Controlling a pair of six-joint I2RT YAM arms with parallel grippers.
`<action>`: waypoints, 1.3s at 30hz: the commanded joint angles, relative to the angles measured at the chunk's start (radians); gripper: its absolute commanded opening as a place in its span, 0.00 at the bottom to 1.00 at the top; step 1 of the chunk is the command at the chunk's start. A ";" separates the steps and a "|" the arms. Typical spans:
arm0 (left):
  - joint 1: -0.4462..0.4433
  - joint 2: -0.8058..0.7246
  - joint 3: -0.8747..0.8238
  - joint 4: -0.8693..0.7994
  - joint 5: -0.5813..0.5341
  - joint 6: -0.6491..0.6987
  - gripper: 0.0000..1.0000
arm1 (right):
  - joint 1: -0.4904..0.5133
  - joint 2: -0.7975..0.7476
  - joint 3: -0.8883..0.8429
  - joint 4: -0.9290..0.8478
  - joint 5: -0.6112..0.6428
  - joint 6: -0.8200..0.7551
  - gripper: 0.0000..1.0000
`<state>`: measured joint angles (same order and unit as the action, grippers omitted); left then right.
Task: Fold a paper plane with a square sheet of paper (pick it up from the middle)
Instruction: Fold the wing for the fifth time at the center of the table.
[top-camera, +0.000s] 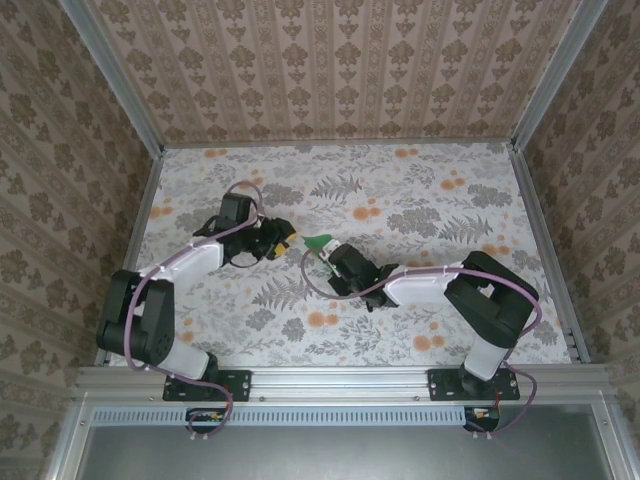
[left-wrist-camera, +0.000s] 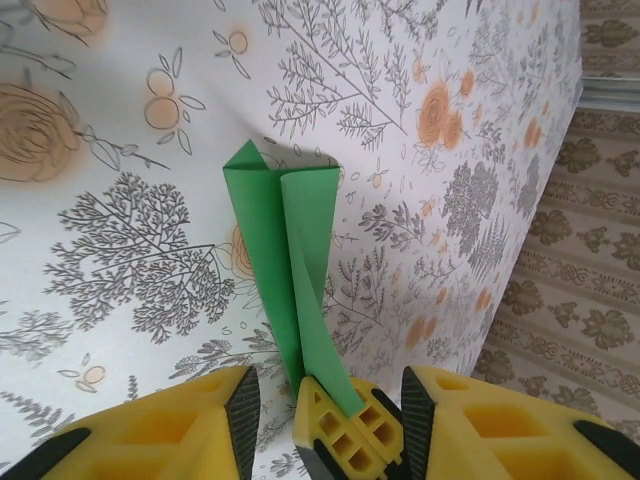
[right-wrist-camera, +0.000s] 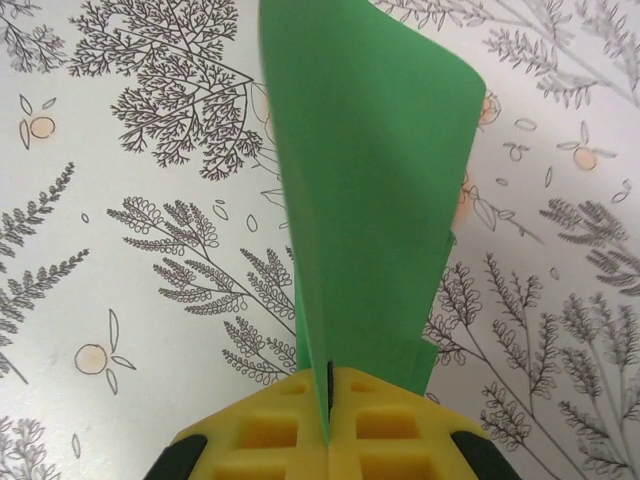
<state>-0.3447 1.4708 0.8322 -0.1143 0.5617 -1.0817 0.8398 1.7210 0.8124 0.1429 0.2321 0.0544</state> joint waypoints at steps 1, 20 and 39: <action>0.008 -0.050 -0.029 -0.040 -0.013 0.065 0.46 | -0.035 -0.015 0.044 -0.070 -0.194 0.058 0.00; -0.149 0.008 -0.141 0.242 -0.001 0.042 0.54 | -0.197 0.076 0.101 -0.062 -0.629 0.210 0.00; -0.213 0.188 -0.079 0.346 0.027 0.049 0.29 | -0.238 0.137 0.100 -0.046 -0.737 0.275 0.00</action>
<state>-0.5507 1.6405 0.7254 0.2081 0.5732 -1.0527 0.6090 1.8343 0.8970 0.0994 -0.4648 0.3096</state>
